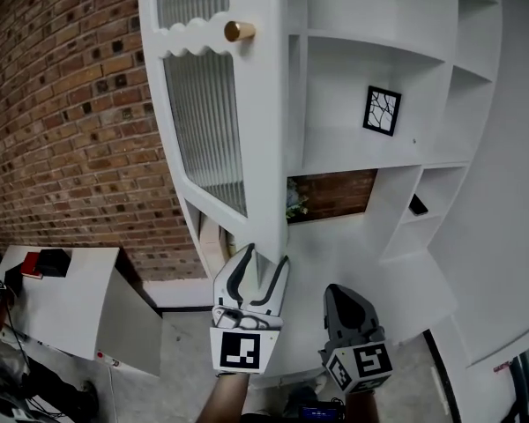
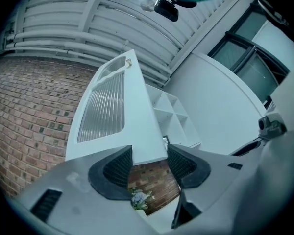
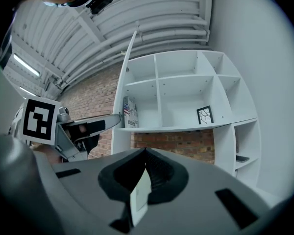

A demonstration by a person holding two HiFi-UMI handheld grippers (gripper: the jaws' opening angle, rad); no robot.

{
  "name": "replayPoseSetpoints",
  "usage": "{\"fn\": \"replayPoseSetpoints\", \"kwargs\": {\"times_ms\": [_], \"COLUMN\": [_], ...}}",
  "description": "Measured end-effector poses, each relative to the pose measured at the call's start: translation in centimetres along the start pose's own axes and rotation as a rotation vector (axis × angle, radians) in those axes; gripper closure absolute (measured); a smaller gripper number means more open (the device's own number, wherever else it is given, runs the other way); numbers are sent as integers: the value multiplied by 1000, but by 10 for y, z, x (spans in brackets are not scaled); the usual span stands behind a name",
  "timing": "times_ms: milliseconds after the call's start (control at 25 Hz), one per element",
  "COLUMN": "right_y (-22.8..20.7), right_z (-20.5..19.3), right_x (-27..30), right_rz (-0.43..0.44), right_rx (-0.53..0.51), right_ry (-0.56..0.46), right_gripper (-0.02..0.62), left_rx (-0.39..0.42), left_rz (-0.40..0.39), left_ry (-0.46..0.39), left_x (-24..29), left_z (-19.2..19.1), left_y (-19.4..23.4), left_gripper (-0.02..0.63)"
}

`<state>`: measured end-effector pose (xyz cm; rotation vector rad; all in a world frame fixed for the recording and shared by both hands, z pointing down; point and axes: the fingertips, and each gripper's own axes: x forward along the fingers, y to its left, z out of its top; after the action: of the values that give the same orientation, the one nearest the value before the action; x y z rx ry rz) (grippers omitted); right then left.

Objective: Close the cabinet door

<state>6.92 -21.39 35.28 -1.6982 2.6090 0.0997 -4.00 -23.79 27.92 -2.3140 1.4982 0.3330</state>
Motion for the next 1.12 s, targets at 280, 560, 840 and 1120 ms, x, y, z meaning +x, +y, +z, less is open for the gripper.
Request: {"fn": "replayPoseSetpoints", "kwargs": {"times_ms": [280, 560, 840, 1120], "right_y": [-28, -47, -62, -76], "right_z": [0, -3, -5, -11], "right_x": [5, 20, 33, 41], "right_rz": [-42, -55, -65, -67], "right_rx": [0, -4, -7, -2], "right_ry": [4, 14, 23, 36], "right_gripper": [595, 594, 595, 595], "left_rx": [-40, -80, -84, -90], "left_rz": [-10, -12, 21, 33], "left_ry": [-13, 0, -1, -12], "left_x": [41, 82, 99, 111], "left_z": [-9, -26, -35, -43], "left_y": [-8, 3, 14, 16], "left_gripper": [439, 449, 476, 476]}}
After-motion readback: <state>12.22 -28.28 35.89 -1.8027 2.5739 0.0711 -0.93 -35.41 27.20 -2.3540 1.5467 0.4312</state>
